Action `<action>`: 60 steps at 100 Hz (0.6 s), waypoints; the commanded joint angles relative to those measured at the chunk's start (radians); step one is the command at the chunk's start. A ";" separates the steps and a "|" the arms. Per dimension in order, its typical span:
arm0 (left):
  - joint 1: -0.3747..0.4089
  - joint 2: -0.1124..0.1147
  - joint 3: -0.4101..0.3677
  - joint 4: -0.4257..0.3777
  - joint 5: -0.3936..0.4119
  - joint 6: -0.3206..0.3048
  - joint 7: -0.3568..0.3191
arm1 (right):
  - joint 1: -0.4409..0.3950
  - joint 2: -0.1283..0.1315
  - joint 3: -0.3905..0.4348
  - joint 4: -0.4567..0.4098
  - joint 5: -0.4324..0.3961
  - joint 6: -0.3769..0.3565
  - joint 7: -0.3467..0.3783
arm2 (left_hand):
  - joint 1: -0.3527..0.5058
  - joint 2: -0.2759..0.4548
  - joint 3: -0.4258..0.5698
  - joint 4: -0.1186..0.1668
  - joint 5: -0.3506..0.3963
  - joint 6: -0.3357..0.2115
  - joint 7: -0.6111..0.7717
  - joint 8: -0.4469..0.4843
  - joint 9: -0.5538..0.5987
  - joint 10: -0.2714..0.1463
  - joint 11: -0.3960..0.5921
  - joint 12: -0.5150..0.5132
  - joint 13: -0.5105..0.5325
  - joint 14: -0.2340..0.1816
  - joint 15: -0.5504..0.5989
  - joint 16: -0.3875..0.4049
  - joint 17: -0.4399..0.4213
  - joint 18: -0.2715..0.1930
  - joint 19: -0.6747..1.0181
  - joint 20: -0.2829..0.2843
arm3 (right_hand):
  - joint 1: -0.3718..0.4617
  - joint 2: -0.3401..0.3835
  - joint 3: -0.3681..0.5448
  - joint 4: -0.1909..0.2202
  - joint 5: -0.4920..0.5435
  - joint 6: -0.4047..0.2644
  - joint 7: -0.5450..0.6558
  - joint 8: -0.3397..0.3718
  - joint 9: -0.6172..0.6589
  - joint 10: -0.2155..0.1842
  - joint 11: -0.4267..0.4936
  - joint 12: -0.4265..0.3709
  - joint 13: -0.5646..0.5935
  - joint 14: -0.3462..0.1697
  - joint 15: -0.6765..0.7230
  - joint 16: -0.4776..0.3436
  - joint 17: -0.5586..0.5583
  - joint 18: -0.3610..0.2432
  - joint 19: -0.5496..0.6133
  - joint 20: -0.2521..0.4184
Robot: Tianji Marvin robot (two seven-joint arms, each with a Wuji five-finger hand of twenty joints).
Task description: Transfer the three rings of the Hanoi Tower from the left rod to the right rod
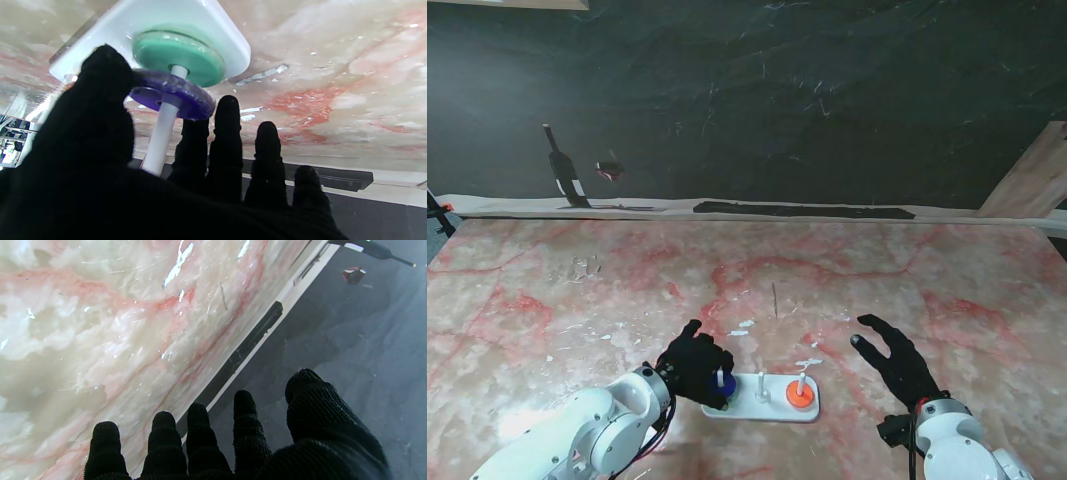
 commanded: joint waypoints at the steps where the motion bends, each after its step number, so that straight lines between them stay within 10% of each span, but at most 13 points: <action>1: 0.000 0.003 -0.004 -0.015 0.002 -0.006 -0.003 | -0.007 -0.001 -0.003 -0.005 0.002 -0.001 0.002 | 0.040 0.052 0.143 0.001 0.030 -0.081 0.128 0.043 0.018 -0.034 0.002 0.005 0.015 -0.007 0.005 0.005 -0.011 0.004 0.002 0.017 | -0.018 0.018 -0.022 0.018 -0.042 0.000 -0.009 0.005 -0.033 0.001 0.009 -0.006 -0.019 -0.002 -0.009 0.008 -0.005 -0.011 -0.021 0.028; 60: 0.046 0.004 -0.069 -0.120 0.021 -0.026 -0.036 | -0.009 -0.003 -0.001 -0.006 0.009 -0.003 -0.002 | 0.046 0.053 0.138 0.004 0.035 -0.083 0.119 0.045 0.029 -0.033 -0.005 0.001 0.035 -0.008 0.006 0.005 -0.005 0.006 0.020 0.013 | -0.018 0.017 -0.023 0.018 -0.043 0.001 -0.009 0.005 -0.034 0.003 0.010 -0.006 -0.017 -0.003 -0.008 0.008 -0.004 -0.010 -0.020 0.028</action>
